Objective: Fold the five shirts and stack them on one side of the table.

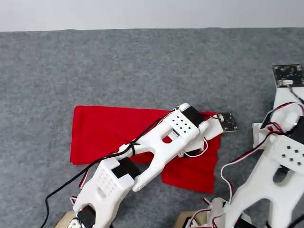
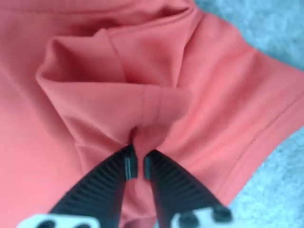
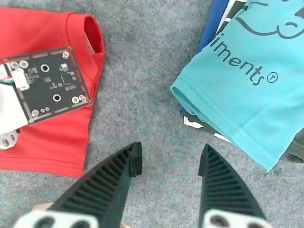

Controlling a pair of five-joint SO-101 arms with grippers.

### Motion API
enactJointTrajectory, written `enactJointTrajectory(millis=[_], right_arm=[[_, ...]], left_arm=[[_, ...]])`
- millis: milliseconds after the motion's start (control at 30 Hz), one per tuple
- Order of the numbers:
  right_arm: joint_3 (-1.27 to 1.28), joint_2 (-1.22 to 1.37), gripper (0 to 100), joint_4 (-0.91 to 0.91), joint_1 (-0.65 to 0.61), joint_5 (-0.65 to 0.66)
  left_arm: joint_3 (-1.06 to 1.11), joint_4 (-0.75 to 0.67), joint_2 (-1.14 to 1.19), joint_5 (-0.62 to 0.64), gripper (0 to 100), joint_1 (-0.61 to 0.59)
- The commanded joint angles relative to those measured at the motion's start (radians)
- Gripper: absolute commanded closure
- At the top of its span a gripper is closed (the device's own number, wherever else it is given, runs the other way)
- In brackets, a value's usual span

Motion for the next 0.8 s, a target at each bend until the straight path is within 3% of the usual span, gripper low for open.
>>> enactJointTrajectory(millis=[0,333,767], right_arm=[[-0.005,-0.031,79.4,0.039,0.007,-0.011],[-0.005,-0.031,79.4,0.039,0.007,-0.011],[-0.005,-0.031,79.4,0.039,0.007,-0.011]], left_arm=[[-0.012,0.051,-0.02,-0.032,99,0.009],[-0.208,0.213,-0.021,-0.032,99,0.029],[-0.041,0.212,-0.178,0.017,99,0.196]])
